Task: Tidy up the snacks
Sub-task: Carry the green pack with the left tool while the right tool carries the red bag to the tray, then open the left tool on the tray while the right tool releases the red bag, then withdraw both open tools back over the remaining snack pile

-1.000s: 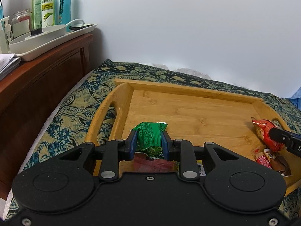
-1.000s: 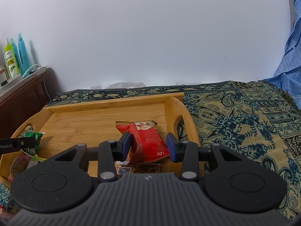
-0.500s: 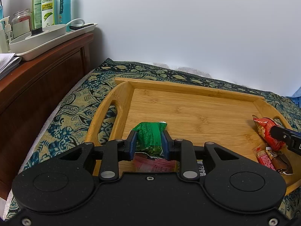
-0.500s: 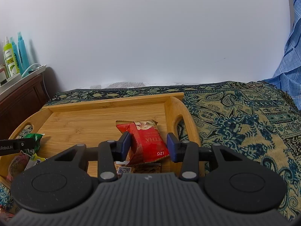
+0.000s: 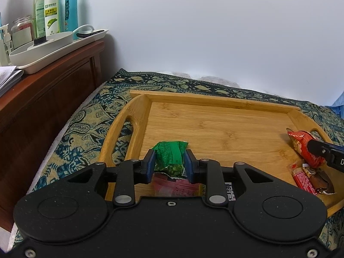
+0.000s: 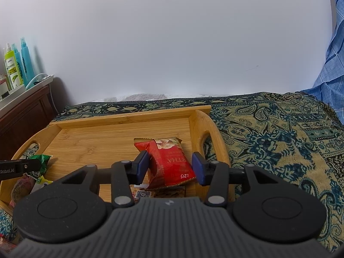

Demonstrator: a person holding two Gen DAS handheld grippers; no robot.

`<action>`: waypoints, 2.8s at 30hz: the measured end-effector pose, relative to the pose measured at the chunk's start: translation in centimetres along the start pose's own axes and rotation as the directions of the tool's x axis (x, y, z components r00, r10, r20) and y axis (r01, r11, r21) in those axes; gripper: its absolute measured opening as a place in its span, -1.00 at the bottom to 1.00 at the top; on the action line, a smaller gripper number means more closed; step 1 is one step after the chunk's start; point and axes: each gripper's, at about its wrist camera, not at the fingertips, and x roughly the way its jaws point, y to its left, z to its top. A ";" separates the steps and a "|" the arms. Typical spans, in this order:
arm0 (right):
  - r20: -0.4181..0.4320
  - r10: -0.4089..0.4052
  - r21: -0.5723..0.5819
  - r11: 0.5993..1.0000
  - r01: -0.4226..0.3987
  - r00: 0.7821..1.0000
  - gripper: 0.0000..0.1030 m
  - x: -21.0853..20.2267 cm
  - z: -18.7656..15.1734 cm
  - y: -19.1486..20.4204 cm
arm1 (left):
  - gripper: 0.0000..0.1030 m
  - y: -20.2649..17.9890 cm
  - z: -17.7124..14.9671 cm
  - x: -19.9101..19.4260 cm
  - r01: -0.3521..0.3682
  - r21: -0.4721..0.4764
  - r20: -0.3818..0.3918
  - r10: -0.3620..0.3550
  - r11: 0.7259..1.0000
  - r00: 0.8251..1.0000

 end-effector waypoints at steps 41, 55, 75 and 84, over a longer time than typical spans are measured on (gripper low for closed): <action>0.111 0.034 0.005 0.999 -0.035 0.993 0.74 -4.7 0.8 0.7 | 0.64 -0.8 -0.4 -5.4 0.040 0.057 0.096 -0.046 0.998 0.994; 0.167 0.049 -0.008 0.999 -0.048 0.985 1.00 -9.5 -0.6 1.0 | 0.83 -0.4 -2.3 -9.7 0.070 0.056 0.122 -0.077 0.996 0.990; 0.176 -0.001 0.015 1.000 -0.002 0.984 1.00 -13.9 -3.6 0.0 | 0.93 0.2 -5.1 -13.1 0.071 0.022 0.129 -0.073 0.997 0.989; 0.164 -0.017 0.053 0.999 0.009 0.986 1.00 -15.1 -4.9 -0.8 | 0.97 -0.2 -6.7 -14.6 0.080 0.048 0.132 -0.085 0.996 0.988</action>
